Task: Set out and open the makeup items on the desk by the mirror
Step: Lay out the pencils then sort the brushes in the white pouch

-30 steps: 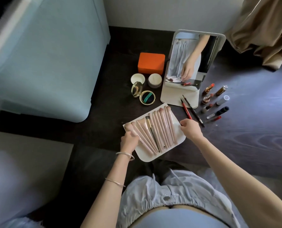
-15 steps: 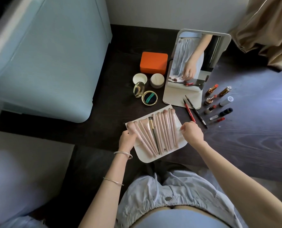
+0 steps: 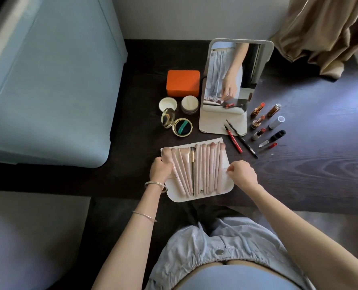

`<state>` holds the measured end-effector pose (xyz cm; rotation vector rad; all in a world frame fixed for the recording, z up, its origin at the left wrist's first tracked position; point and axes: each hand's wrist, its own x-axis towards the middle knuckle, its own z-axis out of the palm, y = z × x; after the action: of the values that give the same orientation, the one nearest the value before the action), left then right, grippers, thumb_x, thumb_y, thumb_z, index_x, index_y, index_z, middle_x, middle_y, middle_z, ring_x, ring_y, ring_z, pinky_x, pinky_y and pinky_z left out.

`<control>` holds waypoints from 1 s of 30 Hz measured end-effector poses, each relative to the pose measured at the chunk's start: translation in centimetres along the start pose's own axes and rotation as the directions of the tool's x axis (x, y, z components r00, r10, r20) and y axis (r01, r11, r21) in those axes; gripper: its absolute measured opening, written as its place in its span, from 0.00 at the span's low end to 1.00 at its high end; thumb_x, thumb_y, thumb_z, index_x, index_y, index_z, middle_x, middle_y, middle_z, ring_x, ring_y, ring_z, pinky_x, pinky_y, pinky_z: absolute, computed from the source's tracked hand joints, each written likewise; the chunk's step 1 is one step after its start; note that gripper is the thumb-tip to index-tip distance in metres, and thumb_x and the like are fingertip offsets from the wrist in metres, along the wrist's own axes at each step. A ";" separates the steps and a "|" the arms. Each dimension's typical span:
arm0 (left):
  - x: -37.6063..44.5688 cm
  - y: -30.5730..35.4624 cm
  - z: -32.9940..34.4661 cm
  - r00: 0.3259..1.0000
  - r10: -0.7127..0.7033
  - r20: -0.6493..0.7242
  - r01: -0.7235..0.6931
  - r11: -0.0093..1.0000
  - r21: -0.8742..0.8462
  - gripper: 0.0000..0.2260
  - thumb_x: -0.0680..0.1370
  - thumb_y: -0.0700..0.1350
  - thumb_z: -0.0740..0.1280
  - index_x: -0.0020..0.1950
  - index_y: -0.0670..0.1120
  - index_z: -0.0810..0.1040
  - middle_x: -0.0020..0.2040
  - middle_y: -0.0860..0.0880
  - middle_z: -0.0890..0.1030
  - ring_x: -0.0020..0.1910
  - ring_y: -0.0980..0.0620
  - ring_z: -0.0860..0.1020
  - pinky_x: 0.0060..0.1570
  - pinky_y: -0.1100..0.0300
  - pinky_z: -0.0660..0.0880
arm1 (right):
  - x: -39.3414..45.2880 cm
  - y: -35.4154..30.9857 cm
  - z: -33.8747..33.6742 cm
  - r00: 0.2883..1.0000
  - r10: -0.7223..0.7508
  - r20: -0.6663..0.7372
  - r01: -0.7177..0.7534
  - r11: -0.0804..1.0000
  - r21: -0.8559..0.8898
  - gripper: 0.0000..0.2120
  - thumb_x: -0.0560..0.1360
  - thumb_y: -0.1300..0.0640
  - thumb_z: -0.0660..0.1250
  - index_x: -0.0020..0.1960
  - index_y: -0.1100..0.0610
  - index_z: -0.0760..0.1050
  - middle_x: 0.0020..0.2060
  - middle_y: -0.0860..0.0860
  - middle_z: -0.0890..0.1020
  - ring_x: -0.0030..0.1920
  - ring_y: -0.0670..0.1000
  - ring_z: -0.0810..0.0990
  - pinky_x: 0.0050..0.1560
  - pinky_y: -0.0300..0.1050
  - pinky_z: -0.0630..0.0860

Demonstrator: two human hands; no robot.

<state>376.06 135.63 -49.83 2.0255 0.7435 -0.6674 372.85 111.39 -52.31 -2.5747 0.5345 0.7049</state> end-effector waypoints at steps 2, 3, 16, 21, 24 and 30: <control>0.3 0.7 -0.1 1.000 0.002 0.014 -0.002 1.000 0.012 0.18 0.81 0.49 0.57 0.66 0.41 0.70 0.51 0.46 0.76 0.52 0.47 0.75 0.51 0.55 0.70 | -0.2 0.1 0.1 1.000 0.005 0.002 -0.005 1.000 0.019 0.08 0.75 0.62 0.62 0.47 0.57 0.80 0.52 0.54 0.77 0.49 0.57 0.78 0.43 0.45 0.71; 0.4 1.1 -0.2 1.000 0.002 0.022 -0.003 1.000 0.018 0.20 0.80 0.49 0.58 0.69 0.41 0.67 0.56 0.44 0.75 0.56 0.45 0.74 0.53 0.54 0.70 | -0.2 0.2 0.1 1.000 0.002 0.003 -0.002 1.000 0.026 0.08 0.75 0.62 0.62 0.47 0.57 0.80 0.52 0.54 0.78 0.48 0.56 0.79 0.43 0.45 0.73; 1.7 2.8 -0.7 0.997 0.035 0.071 -0.045 0.989 0.142 0.22 0.79 0.45 0.60 0.72 0.41 0.63 0.67 0.42 0.71 0.64 0.44 0.71 0.60 0.51 0.70 | -0.7 -0.2 0.0 1.000 0.011 -0.007 -0.010 0.991 0.131 0.07 0.75 0.62 0.65 0.48 0.59 0.82 0.51 0.53 0.82 0.48 0.53 0.80 0.44 0.43 0.72; 1.8 2.8 -0.8 0.996 0.043 0.072 -0.056 0.981 0.185 0.21 0.79 0.44 0.60 0.72 0.41 0.64 0.65 0.42 0.72 0.63 0.44 0.72 0.57 0.53 0.70 | -0.9 -0.4 -0.3 1.000 0.022 -0.006 -0.021 0.988 0.151 0.07 0.75 0.62 0.64 0.48 0.59 0.82 0.51 0.53 0.82 0.47 0.52 0.79 0.43 0.41 0.70; 1.7 2.7 -0.8 0.996 0.060 0.070 -0.073 0.976 0.205 0.21 0.79 0.43 0.60 0.71 0.41 0.64 0.66 0.42 0.72 0.63 0.44 0.72 0.57 0.53 0.70 | -0.9 -0.5 -0.4 1.000 0.019 0.006 -0.019 0.988 0.151 0.07 0.75 0.62 0.65 0.49 0.59 0.81 0.50 0.54 0.82 0.43 0.49 0.76 0.42 0.41 0.70; 1.1 2.7 -1.1 0.993 0.079 0.090 -0.097 0.970 0.222 0.21 0.79 0.43 0.61 0.71 0.42 0.64 0.66 0.42 0.72 0.63 0.44 0.73 0.56 0.54 0.71 | -1.3 -0.5 -0.6 0.999 0.037 0.017 -0.039 0.990 0.139 0.08 0.75 0.61 0.63 0.51 0.57 0.80 0.52 0.52 0.81 0.49 0.53 0.79 0.44 0.43 0.72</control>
<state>378.92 135.61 -48.68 2.2089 0.5470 -0.8076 372.27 111.85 -50.96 -2.4342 0.6073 0.6736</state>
